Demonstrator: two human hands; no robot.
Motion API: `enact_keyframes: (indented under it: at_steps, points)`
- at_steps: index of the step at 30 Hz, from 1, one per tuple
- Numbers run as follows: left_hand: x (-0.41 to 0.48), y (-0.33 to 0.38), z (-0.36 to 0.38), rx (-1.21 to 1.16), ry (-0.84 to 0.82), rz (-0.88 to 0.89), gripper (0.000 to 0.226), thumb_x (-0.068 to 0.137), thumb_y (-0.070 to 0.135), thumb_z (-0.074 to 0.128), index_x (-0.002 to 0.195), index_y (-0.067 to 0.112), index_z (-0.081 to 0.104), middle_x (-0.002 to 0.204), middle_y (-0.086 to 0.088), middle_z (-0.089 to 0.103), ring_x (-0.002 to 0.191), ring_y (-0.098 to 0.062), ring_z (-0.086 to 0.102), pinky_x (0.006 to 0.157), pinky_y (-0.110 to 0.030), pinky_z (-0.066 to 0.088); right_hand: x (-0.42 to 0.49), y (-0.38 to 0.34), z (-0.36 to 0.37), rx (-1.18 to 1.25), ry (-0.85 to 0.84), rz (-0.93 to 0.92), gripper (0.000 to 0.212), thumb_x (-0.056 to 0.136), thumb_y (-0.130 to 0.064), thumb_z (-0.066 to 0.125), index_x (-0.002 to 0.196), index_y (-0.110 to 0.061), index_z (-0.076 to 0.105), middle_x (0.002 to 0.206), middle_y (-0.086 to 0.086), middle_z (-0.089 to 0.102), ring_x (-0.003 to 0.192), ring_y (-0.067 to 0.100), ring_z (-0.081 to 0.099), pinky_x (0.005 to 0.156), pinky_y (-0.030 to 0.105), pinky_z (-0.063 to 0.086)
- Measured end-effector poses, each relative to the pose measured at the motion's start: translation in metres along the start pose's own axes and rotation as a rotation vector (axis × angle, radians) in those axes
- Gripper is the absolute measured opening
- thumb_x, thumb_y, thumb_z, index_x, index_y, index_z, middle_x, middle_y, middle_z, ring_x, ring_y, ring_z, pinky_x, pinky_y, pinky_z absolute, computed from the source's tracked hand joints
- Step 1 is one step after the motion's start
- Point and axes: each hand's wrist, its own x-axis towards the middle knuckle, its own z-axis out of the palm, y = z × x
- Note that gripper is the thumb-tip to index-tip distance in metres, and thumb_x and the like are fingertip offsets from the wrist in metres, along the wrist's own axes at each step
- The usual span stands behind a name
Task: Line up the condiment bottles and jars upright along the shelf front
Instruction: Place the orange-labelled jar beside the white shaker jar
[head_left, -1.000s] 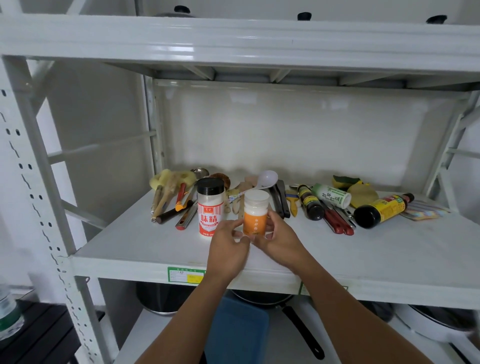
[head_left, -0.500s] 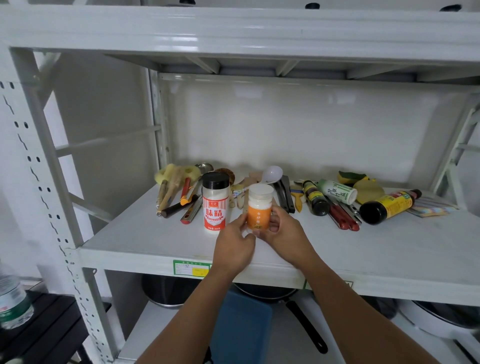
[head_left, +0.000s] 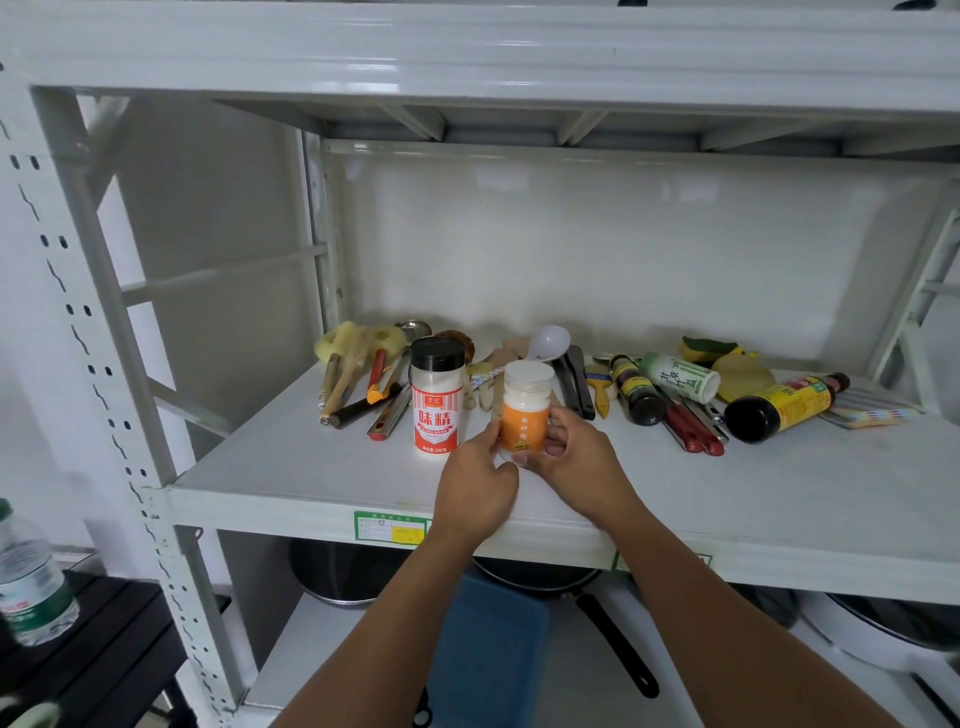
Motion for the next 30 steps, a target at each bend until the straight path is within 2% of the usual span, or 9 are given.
enact_keyframes:
  at_steps: [11, 15, 18, 27, 30]
  points:
    - [0.0003, -0.0002, 0.0024, 0.03, 0.013, 0.004, 0.057, 0.099, 0.011, 0.051, 0.155, 0.017, 0.043, 0.144, -0.004, 0.061, 0.128, -0.024, 0.06, 0.096, -0.021, 0.04, -0.0011, -0.0005, -0.002, 0.005, -0.01, -0.008, 0.077, 0.078, -0.024, 0.093, 0.146, -0.025, 0.056, 0.137, -0.004, 0.07, 0.122, 0.009, 0.068, 0.111, 0.038, 0.053]
    - [0.0005, 0.0005, 0.0029, 0.057, 0.002, 0.013, 0.057, 0.099, 0.012, 0.05, 0.155, 0.018, 0.042, 0.14, -0.005, 0.064, 0.122, -0.025, 0.062, 0.096, -0.024, 0.044, 0.0001, -0.0003, -0.0014, 0.005, -0.018, -0.014, 0.079, 0.08, -0.024, 0.092, 0.148, -0.024, 0.053, 0.139, -0.004, 0.069, 0.125, 0.011, 0.067, 0.112, 0.041, 0.051]
    - [0.001, 0.0009, 0.0026, 0.062, -0.006, 0.013, 0.057, 0.099, 0.012, 0.05, 0.156, 0.017, 0.041, 0.139, -0.006, 0.064, 0.121, -0.025, 0.062, 0.093, -0.022, 0.042, 0.0017, 0.0015, -0.001, 0.005, -0.024, -0.017, 0.08, 0.08, -0.025, 0.092, 0.149, -0.025, 0.052, 0.139, -0.005, 0.069, 0.124, 0.01, 0.067, 0.112, 0.043, 0.052]
    - [0.0, 0.0019, 0.0038, 0.048, 0.001, 0.022, 0.053, 0.099, 0.013, 0.053, 0.151, 0.018, 0.045, 0.138, -0.005, 0.064, 0.121, -0.023, 0.062, 0.093, -0.021, 0.041, 0.0022, 0.0046, -0.0007, 0.018, -0.031, -0.028, 0.08, 0.079, -0.027, 0.092, 0.149, -0.027, 0.053, 0.136, -0.006, 0.071, 0.122, 0.007, 0.068, 0.111, 0.042, 0.053]
    - [0.0001, 0.0014, 0.0049, 0.052, 0.007, 0.026, 0.051, 0.097, 0.013, 0.054, 0.147, 0.018, 0.049, 0.131, -0.005, 0.067, 0.114, -0.022, 0.064, 0.091, -0.022, 0.045, 0.0022, 0.0046, -0.0009, 0.017, -0.028, -0.034, 0.081, 0.079, -0.028, 0.092, 0.15, -0.026, 0.052, 0.137, -0.006, 0.071, 0.123, 0.008, 0.068, 0.112, 0.042, 0.052]
